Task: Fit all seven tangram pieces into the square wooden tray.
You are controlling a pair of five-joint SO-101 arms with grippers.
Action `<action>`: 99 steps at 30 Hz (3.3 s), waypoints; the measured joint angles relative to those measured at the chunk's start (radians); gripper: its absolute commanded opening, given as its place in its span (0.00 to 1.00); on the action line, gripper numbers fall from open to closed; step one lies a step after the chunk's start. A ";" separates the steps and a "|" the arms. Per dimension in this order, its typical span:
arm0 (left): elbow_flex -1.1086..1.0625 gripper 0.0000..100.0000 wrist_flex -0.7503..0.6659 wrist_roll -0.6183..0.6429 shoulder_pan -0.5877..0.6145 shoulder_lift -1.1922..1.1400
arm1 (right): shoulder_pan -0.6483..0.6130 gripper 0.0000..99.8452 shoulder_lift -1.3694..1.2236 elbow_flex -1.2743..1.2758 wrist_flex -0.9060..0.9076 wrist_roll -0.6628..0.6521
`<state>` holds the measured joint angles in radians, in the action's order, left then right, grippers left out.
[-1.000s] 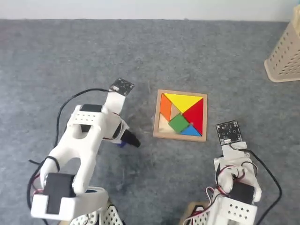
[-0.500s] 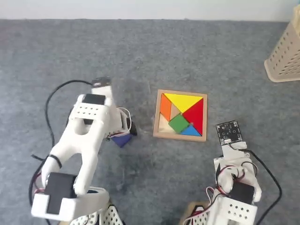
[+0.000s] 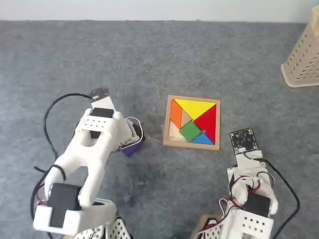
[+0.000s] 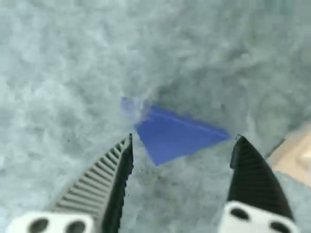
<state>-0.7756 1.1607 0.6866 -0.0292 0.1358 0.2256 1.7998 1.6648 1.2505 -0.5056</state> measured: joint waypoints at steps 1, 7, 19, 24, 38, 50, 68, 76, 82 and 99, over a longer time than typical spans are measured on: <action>0.000 0.31 0.000 0.009 0.002 0.000 | 0.000 0.01 0.000 0.000 0.000 0.000; -0.040 0.31 -0.066 0.023 0.002 0.000 | 0.000 0.01 0.000 0.000 0.000 0.000; -0.130 0.31 -0.164 0.028 -0.002 0.000 | 0.000 0.01 0.000 0.000 0.000 0.000; -0.153 0.31 -0.166 -0.069 -0.002 0.002 | 0.000 0.01 0.000 0.000 0.000 0.000; -0.147 0.31 -0.094 -0.597 0.078 0.011 | 0.000 0.01 0.000 0.000 0.000 0.000; 0.005 0.31 0.080 -0.439 0.138 0.011 | 0.000 0.01 0.000 0.000 0.000 0.000; -0.126 0.31 -0.153 0.077 -0.018 0.009 | 0.000 0.01 0.000 0.000 0.000 0.000; -0.135 0.29 -0.153 0.086 -0.037 0.009 | 0.000 0.01 0.000 0.000 0.000 0.000; -0.138 0.15 -0.161 0.091 -0.040 0.028 | 0.000 0.01 0.000 0.000 0.000 0.000; -0.178 0.15 -0.186 -0.302 -0.005 0.032 | 0.000 0.01 0.000 0.000 0.000 0.000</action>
<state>-0.9536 0.9751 0.3844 -0.0338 0.1680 0.2256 1.7998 1.6648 1.2505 -0.5056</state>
